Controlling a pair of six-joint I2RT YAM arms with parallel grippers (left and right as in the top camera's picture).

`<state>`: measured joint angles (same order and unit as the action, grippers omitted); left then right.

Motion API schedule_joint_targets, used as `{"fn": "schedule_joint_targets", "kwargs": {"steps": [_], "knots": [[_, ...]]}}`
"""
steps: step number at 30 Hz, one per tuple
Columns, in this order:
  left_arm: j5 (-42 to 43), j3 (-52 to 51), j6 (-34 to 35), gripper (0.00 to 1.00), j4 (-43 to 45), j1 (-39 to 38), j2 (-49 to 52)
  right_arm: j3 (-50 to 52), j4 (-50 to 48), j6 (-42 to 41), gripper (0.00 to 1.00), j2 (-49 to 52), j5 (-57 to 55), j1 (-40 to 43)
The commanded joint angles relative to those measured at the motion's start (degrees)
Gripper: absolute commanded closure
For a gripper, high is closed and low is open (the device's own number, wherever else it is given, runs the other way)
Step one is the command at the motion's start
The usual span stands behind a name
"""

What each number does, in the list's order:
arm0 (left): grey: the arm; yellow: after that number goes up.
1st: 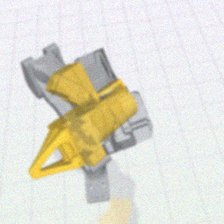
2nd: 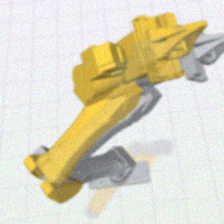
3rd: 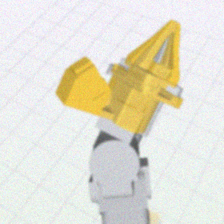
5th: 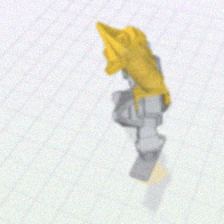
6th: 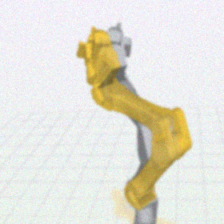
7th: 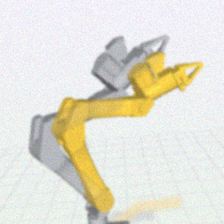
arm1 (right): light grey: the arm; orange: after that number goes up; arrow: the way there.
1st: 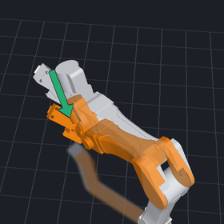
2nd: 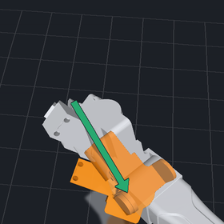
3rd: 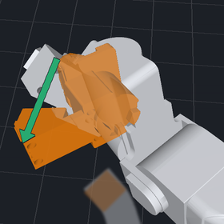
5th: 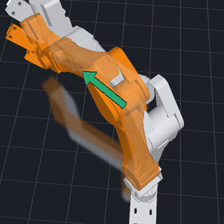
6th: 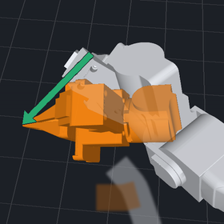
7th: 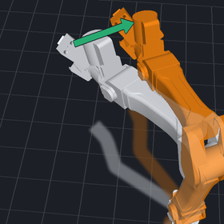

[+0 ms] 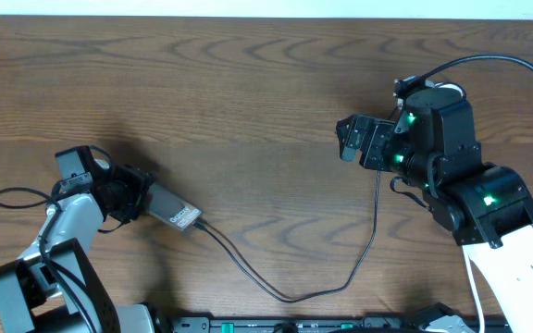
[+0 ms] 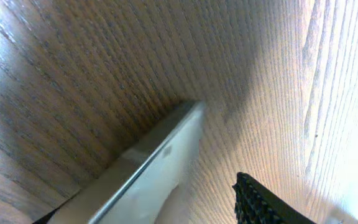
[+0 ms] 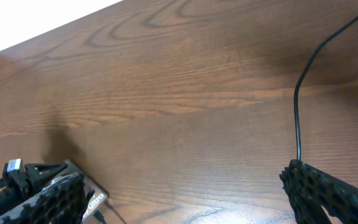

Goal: Plug charger to phone and switch on socket
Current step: 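Move the right gripper up-right toward the white power strip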

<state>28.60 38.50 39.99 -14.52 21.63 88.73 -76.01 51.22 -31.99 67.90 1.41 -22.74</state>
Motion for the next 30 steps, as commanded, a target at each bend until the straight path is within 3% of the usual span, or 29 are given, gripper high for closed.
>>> {"fn": "schedule_joint_targets", "kwargs": {"steps": [1,18,27,30], "knots": [[-2.3,-0.8,-0.8,0.41,-1.3,-0.1,1.0,-0.8,0.1,0.8,0.01,0.0,-1.1,-0.2],[-2.3,-0.8,-1.9,0.39,-1.3,-0.1,0.9,-0.8,0.5,0.8,0.01,0.0,-1.1,-0.2],[-2.0,-0.5,-6.7,0.26,-1.8,-0.1,-8.9,-0.8,2.6,1.0,0.01,0.0,-3.5,-0.2],[-1.4,0.2,-10.1,0.13,-3.6,-0.2,-15.9,-0.8,2.4,1.0,0.01,0.0,-3.7,-0.2]]}}
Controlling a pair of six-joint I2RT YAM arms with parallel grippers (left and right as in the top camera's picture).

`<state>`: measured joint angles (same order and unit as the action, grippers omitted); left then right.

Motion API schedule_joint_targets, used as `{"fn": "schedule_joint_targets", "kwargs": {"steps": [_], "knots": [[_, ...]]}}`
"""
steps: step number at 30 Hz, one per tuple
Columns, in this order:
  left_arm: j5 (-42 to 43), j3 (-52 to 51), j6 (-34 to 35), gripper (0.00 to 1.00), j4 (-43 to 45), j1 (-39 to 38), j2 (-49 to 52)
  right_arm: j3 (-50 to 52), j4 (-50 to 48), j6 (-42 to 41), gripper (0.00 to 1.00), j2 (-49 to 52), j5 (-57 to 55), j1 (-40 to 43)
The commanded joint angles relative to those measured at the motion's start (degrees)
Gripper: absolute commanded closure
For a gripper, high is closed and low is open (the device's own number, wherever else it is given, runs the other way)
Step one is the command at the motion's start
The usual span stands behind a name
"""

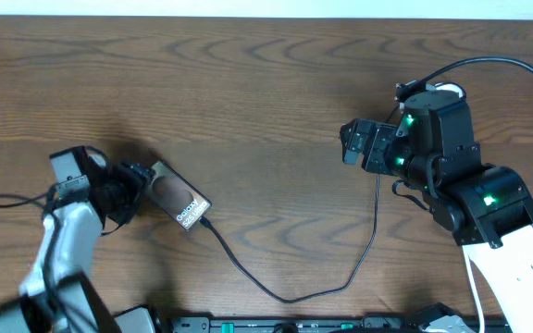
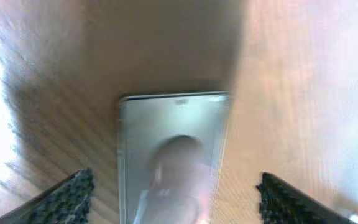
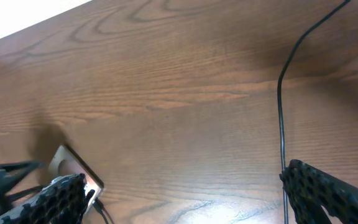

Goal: Plug charger to phone and switch on socket
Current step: 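Move the right gripper up-right toward the white power strip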

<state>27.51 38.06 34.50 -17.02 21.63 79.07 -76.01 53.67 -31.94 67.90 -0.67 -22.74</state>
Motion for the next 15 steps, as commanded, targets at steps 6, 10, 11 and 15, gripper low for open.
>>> {"fn": "schedule_joint_targets", "kwargs": {"steps": [6,10,11,15], "knots": [[0.1,6.7,-12.2,0.11,-10.3,-2.9,-17.1,-0.8,-0.1,1.0,0.01,0.3,-2.4,-0.2],[-3.8,13.9,-15.5,0.11,-16.9,-7.2,-18.9,-0.8,0.4,1.0,0.01,0.9,-2.5,-0.2],[-5.6,15.9,-16.5,0.11,-18.6,-8.8,-18.8,-0.8,0.5,1.0,0.01,1.0,-2.4,-0.2],[-15.2,24.1,-19.5,0.11,-23.8,-17.4,-17.0,-0.8,0.9,1.0,0.01,1.0,-2.5,-0.2]]}}
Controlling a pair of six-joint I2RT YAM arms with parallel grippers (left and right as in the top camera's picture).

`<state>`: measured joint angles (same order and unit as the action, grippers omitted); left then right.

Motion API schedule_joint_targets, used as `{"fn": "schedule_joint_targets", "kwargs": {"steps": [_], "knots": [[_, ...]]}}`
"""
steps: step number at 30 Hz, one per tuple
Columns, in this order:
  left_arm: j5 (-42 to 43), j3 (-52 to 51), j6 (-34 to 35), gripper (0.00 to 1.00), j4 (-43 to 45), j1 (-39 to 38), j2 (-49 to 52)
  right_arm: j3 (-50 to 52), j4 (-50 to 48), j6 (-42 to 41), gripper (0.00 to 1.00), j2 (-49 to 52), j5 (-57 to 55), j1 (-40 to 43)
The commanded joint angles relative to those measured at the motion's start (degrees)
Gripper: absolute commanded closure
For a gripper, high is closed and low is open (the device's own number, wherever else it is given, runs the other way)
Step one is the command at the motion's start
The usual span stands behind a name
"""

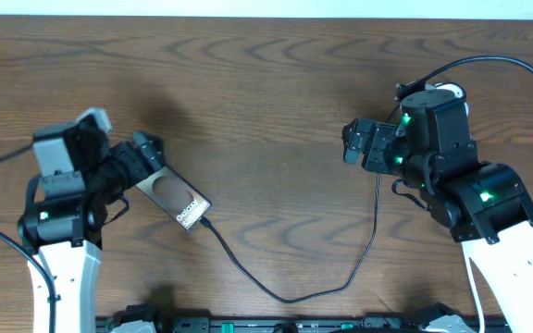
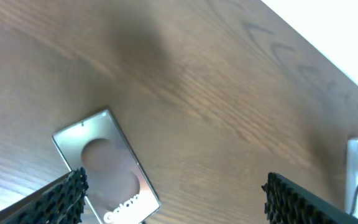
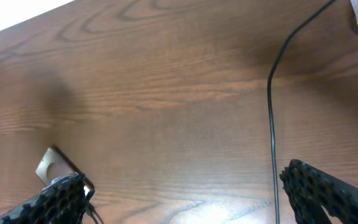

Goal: Plug charger to phone and switch on socket
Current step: 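Move the right gripper up-right toward the white power strip, then position the right gripper over the power strip switch beside the adapter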

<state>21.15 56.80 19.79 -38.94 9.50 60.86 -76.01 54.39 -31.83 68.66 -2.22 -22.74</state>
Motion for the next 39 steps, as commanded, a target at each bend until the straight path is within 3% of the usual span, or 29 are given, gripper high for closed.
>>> {"fn": "schedule_joint_targets", "kwargs": {"steps": [1,8,10,18,23,29,39], "knots": [[-12.2,7.5,-4.8,0.11,-2.7,-8.4,2.0,-0.8,0.2,0.9,0.01,0.2,-0.9,-0.2],[-32.2,12.6,-3.4,0.11,-2.6,-25.6,7.3,-0.8,0.9,1.1,0.01,0.2,-0.7,2.4],[-34.2,12.6,-3.4,0.11,-1.9,-28.0,8.0,-1.0,0.9,2.5,0.01,0.2,0.5,4.8],[-34.2,12.6,-3.4,0.11,-0.4,-30.8,7.9,-9.0,5.3,13.9,0.01,3.0,12.8,24.1],[-34.3,12.6,-3.4,0.11,-1.2,-30.8,7.9,-23.1,17.0,28.6,0.01,13.1,27.0,39.8],[-34.3,12.5,-3.4,0.11,-1.2,-30.8,8.0,-41.2,34.0,49.7,0.01,30.6,32.2,47.6],[-34.3,12.5,-3.4,0.11,-1.3,-30.8,8.0,-42.6,32.6,47.6,0.01,45.0,29.6,48.3]]}}
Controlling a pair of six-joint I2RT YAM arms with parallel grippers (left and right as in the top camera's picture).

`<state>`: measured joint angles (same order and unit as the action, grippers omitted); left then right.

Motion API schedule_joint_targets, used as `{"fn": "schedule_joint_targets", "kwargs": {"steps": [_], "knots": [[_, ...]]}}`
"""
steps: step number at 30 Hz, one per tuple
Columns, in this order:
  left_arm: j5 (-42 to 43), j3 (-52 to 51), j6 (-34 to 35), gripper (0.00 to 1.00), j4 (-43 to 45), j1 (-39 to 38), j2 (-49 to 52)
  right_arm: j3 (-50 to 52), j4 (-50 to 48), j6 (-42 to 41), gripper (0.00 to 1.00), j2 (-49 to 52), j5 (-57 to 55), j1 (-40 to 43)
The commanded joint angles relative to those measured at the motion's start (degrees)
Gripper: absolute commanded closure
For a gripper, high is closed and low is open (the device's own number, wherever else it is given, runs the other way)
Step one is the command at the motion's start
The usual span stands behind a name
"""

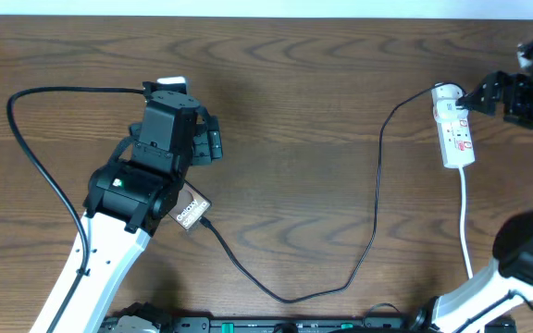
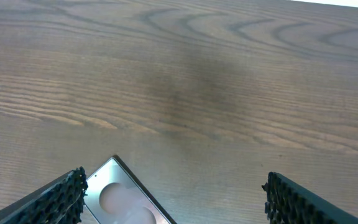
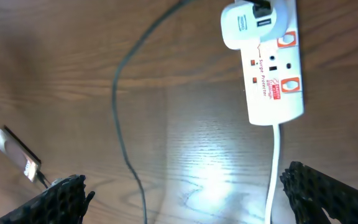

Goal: Plug charger to phone and switch on socket
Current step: 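Position the right gripper over the power strip switch beside the adapter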

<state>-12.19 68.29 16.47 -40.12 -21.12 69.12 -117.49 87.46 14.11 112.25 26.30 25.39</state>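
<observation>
The silver phone (image 1: 191,215) lies flat on the table, half hidden under my left arm; its back also shows in the left wrist view (image 2: 124,200). The black cable (image 1: 376,194) runs from the phone's end to a white charger (image 3: 252,22) plugged into the white power strip (image 1: 456,128). My left gripper (image 2: 176,204) hangs open above the phone, touching nothing. Beside the strip's far end, at the table's right edge, my right gripper (image 1: 479,94) is open and empty. The strip's switches (image 3: 289,83) show red in the right wrist view.
The strip's white lead (image 1: 465,222) runs toward the table's front edge. The black cable loops low across the front middle (image 1: 290,298). A thick black arm cable (image 1: 35,102) arcs over the left side. The wooden table (image 1: 285,111) lies bare between the arms.
My right arm has moved from over the socket to the far right edge, uncovering the power strip and charger. My left arm has shifted right and now stands above the phone.
My left gripper was low against the phone, seen edge-on, with the cable in its end. Then the phone lay flat between the open fingers. Then the left gripper stood back from it. Now both arms are elsewhere and the phone lies where it was.
</observation>
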Motion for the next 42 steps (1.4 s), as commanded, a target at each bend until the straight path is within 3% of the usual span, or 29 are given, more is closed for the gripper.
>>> {"fn": "schedule_joint_targets", "kwargs": {"steps": [1,7,42], "knots": [[-0.9,1.0,-0.1,0.11,-0.2,-0.2,-0.3,-1.2,-1.1,2.8,0.01,2.4,1.0,0.2],[-0.9,1.0,-0.1,0.11,-0.2,-0.2,-0.3,-1.2,-4.7,7.8,0.01,6.0,0.8,0.1],[-0.9,1.0,-0.1,0.11,-0.2,-0.2,-0.3,-1.1,-14.3,8.5,0.02,23.4,0.3,-0.5]]}}
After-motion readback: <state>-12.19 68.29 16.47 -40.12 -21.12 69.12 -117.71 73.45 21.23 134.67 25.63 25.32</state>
